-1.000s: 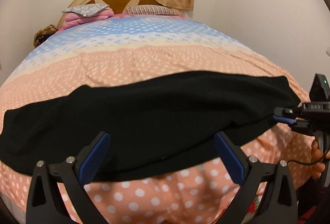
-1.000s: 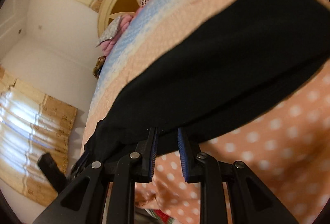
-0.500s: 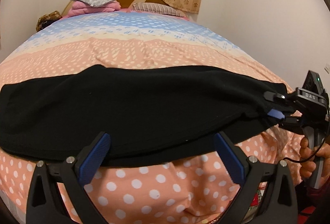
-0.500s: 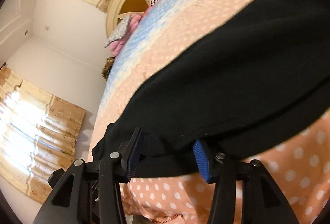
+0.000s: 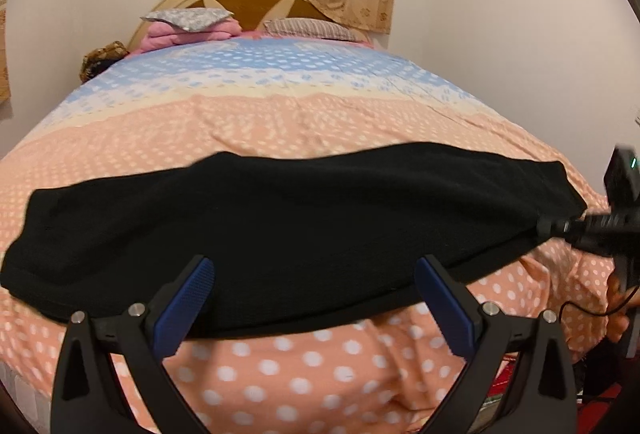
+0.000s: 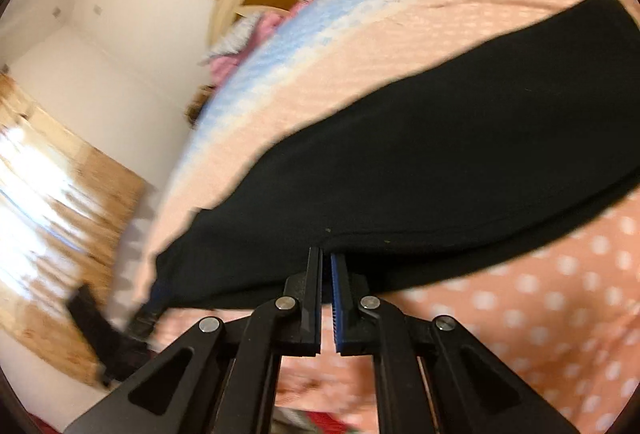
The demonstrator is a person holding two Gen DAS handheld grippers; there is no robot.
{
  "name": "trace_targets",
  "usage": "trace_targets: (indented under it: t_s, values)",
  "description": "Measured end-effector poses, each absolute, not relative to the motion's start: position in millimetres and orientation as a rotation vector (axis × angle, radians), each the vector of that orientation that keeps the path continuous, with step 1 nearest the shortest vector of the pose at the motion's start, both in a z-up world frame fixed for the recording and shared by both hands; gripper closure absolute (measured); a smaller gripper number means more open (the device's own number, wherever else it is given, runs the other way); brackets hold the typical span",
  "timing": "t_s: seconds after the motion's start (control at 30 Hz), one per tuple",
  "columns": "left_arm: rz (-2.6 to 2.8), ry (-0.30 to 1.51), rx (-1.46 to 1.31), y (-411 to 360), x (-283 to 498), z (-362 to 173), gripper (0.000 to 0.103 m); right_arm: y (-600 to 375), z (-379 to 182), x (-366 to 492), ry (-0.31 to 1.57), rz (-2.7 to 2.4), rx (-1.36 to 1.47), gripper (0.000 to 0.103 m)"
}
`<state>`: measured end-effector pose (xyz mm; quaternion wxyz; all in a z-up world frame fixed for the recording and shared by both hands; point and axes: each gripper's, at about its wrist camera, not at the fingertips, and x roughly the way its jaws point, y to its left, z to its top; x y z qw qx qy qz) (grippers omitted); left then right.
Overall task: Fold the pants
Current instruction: 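Grasp the pants end with the right gripper while the left gripper holds the other end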
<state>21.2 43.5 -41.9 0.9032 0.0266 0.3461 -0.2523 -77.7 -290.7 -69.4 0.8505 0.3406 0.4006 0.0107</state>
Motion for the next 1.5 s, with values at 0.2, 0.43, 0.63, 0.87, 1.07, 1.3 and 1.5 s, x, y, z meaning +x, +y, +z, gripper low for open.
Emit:
trace_targets:
  t_s: [0.2,0.43,0.63,0.87,1.07,1.3,1.5]
  values:
    - [-0.463,0.718,0.041,59.2,28.1,-42.3,0.000,-298.8,-88.7,-91.2,0.882,0.024,0.773,0.099]
    - [-0.372,0.719,0.035,78.9,38.0,-43.3,0.000,-254.0,-32.7,-82.7,0.773,0.161,0.484,0.099]
    - [-0.319,0.708,0.065,103.7,30.6,-43.9,0.000,-177.0,-45.6,-46.1,0.908,0.301,0.191,0.099]
    - [-0.223,0.704,-0.083,147.6,39.4,-48.0,0.000,-193.3,-82.9,-30.0,0.936,0.421,0.606,0.087]
    - [-0.254,0.685,-0.094,141.9,38.1,-49.3,0.000,-193.7,-93.2,-23.3,0.886,0.403,0.736,0.037]
    - [-0.273,0.682,-0.070,135.4,35.8,-47.5,0.000,-161.5,-118.1,10.9,0.960,0.500,0.811,0.094]
    - [-0.259,0.686,-0.115,146.6,39.9,-46.9,0.000,-150.3,-94.0,-4.4,0.894,0.537,0.711,0.099]
